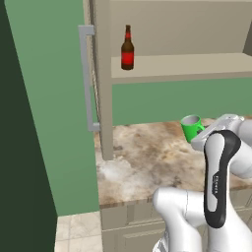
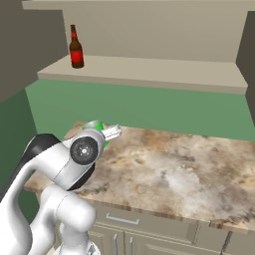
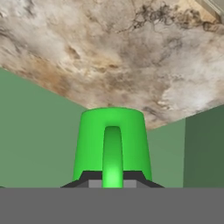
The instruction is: Open the cabinet directly in front. Then move the beer and the mug to the dining counter with the jar on it.
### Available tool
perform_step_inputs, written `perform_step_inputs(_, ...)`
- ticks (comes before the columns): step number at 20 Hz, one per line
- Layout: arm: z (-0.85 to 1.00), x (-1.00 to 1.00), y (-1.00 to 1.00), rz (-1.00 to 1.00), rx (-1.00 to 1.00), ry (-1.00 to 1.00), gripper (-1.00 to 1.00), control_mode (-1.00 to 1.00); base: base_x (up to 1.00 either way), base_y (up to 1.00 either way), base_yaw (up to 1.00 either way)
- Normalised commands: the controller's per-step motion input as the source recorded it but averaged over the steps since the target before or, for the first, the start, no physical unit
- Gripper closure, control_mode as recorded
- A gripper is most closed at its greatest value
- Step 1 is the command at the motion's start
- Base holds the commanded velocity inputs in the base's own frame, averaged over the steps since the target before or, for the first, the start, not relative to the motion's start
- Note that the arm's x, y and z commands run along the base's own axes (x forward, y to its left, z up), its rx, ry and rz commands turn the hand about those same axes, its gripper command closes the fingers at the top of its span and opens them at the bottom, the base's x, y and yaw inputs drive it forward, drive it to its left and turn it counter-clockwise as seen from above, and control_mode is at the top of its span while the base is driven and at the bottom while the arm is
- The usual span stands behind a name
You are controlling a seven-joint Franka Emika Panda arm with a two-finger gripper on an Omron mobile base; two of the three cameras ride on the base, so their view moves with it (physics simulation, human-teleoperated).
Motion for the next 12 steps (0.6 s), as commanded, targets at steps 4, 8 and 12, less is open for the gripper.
perform_step_inputs(4,0.00,0.00,0.00,0.00,0.00,0.00,1.00,1.00,-0.28,0.00,-0.15)
perform_step_inputs(8,0.00,0.00,0.00,0.00,0.00,0.00,1.00,1.00,-0.48,-0.02,-0.23)
perform_step_inputs(12,0.00,0.00,0.00,0.00,0.00,0.00,1.00,1.00,-0.42,-0.03,-0.27)
